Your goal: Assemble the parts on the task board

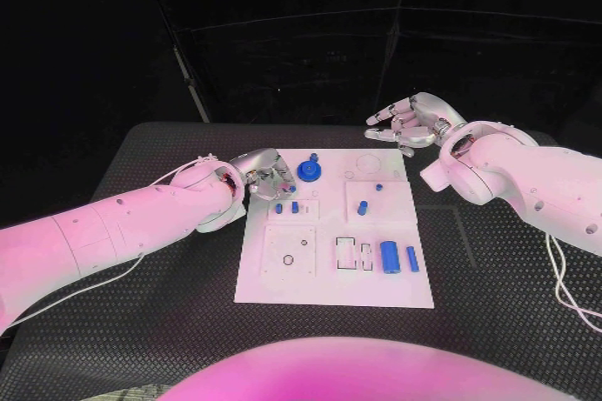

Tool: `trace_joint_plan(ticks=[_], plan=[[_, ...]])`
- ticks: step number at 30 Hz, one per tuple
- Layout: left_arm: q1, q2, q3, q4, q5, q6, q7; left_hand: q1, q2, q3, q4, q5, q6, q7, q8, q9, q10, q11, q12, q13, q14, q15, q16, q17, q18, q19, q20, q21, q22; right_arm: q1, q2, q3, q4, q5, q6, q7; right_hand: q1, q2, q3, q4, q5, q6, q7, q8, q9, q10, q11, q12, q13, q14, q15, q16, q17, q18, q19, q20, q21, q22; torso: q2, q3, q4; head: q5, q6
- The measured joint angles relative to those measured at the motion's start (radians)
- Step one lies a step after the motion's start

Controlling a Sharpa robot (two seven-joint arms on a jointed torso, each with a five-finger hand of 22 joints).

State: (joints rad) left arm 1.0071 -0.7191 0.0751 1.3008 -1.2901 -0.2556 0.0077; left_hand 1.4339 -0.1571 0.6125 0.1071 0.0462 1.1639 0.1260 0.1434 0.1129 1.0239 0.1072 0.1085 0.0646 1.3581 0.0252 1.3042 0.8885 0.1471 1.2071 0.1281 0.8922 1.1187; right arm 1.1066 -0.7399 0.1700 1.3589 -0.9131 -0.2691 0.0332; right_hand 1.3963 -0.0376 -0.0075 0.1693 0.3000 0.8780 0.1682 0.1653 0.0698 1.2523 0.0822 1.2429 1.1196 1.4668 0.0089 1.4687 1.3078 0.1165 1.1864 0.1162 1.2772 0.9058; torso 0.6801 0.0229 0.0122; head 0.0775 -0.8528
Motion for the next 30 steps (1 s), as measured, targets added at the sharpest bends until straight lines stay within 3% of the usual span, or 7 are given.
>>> trace_joint_plan(ticks=[30], plan=[[0.002, 0.001, 0.002, -0.007, 0.002, 0.013, -0.021, 0.004, 0.003, 0.003, -0.003, -0.003, 0.004, -0.004, 0.0, 0.007, -0.004, 0.004, 0.0, 0.0, 0.0, 0.0, 0.0, -0.003, 0.0, 0.0, 0.0, 0.0, 0.0, 0.0, 0.0, 0.0, 0.0, 0.0, 0.0, 0.0, 0.0, 0.0, 0.0, 0.0, 0.0, 0.0, 0.0, 0.0, 0.0, 0.0, 0.0, 0.0, 0.0, 0.0, 0.0, 0.0, 0.0, 0.0, 0.0, 0.0, 0.0, 0.0, 0.0, 0.0001, 0.0003, 0.002, -0.005]])
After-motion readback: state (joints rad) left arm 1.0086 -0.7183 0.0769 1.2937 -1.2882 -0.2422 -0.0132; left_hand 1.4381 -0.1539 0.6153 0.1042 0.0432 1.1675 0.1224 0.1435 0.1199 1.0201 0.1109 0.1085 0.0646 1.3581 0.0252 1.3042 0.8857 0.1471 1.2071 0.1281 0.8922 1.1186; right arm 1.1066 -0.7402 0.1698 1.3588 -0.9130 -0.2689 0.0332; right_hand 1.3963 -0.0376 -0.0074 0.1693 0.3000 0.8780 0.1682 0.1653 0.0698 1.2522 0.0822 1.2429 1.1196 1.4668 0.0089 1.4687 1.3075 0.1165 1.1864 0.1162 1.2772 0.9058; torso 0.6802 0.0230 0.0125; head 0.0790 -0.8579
